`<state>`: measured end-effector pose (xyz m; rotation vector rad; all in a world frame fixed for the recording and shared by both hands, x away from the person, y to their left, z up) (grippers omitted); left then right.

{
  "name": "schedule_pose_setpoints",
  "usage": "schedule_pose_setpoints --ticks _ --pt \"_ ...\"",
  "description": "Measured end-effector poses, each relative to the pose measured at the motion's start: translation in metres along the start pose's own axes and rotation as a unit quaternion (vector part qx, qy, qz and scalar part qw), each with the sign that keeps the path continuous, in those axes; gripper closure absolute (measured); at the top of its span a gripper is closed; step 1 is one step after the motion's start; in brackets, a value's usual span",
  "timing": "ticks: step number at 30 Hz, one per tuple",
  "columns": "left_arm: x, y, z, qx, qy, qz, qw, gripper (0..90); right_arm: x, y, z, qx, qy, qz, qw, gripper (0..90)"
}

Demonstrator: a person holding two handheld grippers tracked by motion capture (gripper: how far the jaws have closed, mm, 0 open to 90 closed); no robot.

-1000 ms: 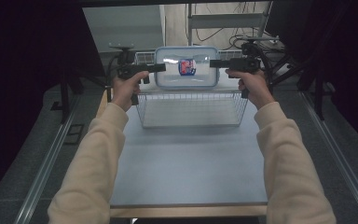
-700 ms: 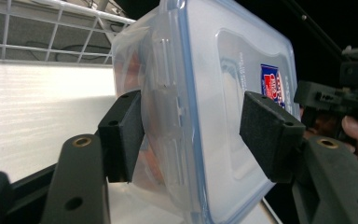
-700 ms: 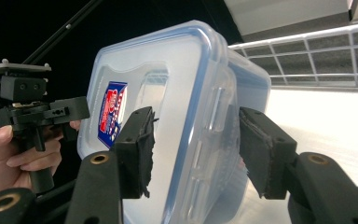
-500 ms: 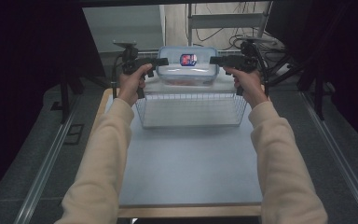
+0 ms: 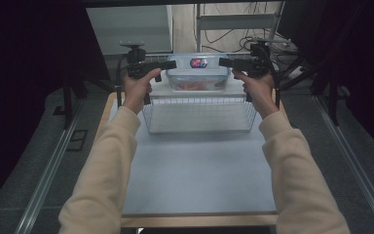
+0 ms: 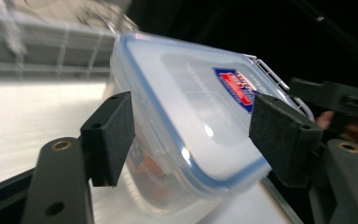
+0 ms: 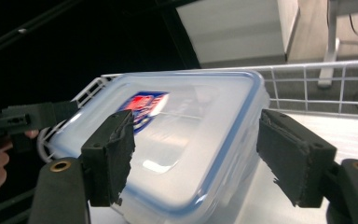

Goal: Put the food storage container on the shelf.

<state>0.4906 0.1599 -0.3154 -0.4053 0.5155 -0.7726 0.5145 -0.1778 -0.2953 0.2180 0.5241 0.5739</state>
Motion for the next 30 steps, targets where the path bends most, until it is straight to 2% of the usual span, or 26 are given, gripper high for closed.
schedule_pose_setpoints --ticks 4,7,9,12,15,18,21,24,26,30 --pt "-0.021 -0.024 -0.012 0.028 -0.012 -0.009 0.9995 29.4 -0.027 0.005 -0.012 -0.033 -0.007 0.032 0.9989 26.9" --pt "-0.038 -0.041 -0.031 0.057 -0.005 -0.028 0.9980 28.0 -0.046 0.005 -0.029 -0.056 -0.002 0.053 0.9970 26.7" --pt "-0.050 -0.049 -0.045 0.070 -0.006 -0.035 0.9969 27.3 -0.057 0.005 -0.042 -0.070 0.003 0.064 0.9955 25.6" --pt "-0.063 -0.056 -0.068 0.073 -0.001 -0.050 0.9961 26.5 -0.074 0.005 -0.063 -0.082 0.008 0.083 0.9931 24.2" --pt "-0.077 -0.063 -0.100 0.096 0.007 -0.053 0.9940 26.1 -0.090 0.005 -0.088 -0.094 0.009 0.099 0.9906 23.0" --pt "-0.087 -0.067 -0.132 0.114 0.018 -0.061 0.9914 25.2 -0.106 0.003 -0.118 -0.109 0.006 0.108 0.9881 22.4" --pt "-0.091 -0.066 -0.159 0.115 0.031 -0.067 0.9907 24.2 -0.118 -0.003 -0.152 -0.123 0.008 0.109 0.9863 22.2" --pt "-0.090 -0.060 -0.181 0.114 0.042 -0.060 0.9908 23.9 -0.122 -0.009 -0.182 -0.143 0.018 0.099 0.9845 21.6" --pt "-0.088 -0.057 -0.187 0.115 0.049 -0.057 0.9905 23.7 -0.123 -0.011 -0.189 -0.147 0.020 0.097 0.9841 21.0" --pt "-0.088 -0.055 -0.191 0.113 0.047 -0.058 0.9908 22.7 -0.124 -0.011 -0.189 -0.140 0.014 0.107 0.9842 18.8"
Point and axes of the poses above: each handheld gripper's, and its own axes: x roughly forward along the jaws, z roughly out of its top, y roughly to its left, the point moved 1 cm from there along x, roughly forward along the jaws, and after that the axes turned 6 degrees about -z, right-handed, at the moved point
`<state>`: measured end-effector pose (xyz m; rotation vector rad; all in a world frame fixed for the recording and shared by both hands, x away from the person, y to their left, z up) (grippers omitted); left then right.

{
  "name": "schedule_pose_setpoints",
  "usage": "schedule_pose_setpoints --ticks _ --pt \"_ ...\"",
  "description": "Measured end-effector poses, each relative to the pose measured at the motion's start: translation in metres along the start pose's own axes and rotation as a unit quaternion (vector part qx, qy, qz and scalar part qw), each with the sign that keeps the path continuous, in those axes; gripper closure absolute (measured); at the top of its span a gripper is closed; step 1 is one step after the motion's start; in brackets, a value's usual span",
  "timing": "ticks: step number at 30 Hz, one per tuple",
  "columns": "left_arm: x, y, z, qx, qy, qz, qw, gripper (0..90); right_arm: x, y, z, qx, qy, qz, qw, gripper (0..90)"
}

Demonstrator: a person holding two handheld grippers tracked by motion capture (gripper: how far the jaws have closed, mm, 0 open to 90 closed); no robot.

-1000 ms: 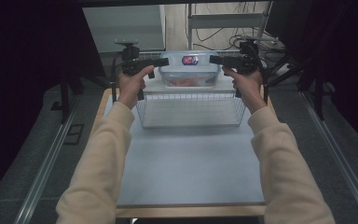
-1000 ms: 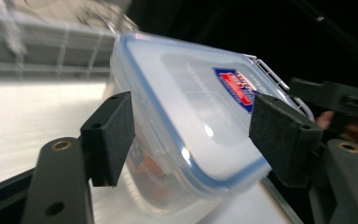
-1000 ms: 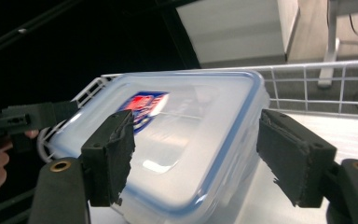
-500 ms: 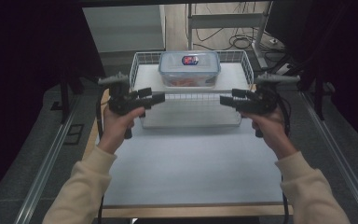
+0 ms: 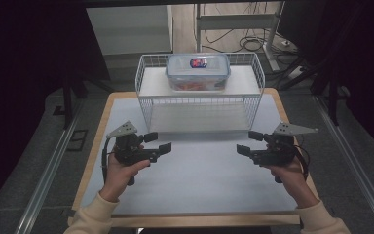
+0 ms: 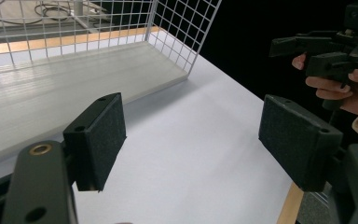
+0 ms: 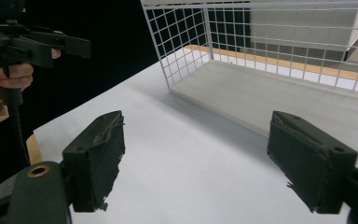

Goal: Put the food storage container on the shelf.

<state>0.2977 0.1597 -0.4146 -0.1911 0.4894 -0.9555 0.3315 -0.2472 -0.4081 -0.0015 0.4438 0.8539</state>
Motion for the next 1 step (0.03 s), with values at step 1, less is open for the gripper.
schedule_pose_setpoints --ticks 1 --pt "-0.0002 0.0000 -0.0012 0.000 -0.002 0.002 1.0000 22.5 0.0004 0.0007 -0.0004 -0.001 0.000 0.001 1.0000 18.5"
Point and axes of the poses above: each handheld gripper's, and its own axes: x roughly forward along the jaws, z roughly out of its top, y roughly to its left, the point moved 1 cm from there along x, roughly forward along the jaws, and after that the axes turned 6 degrees about -z, right-handed, at the moved point
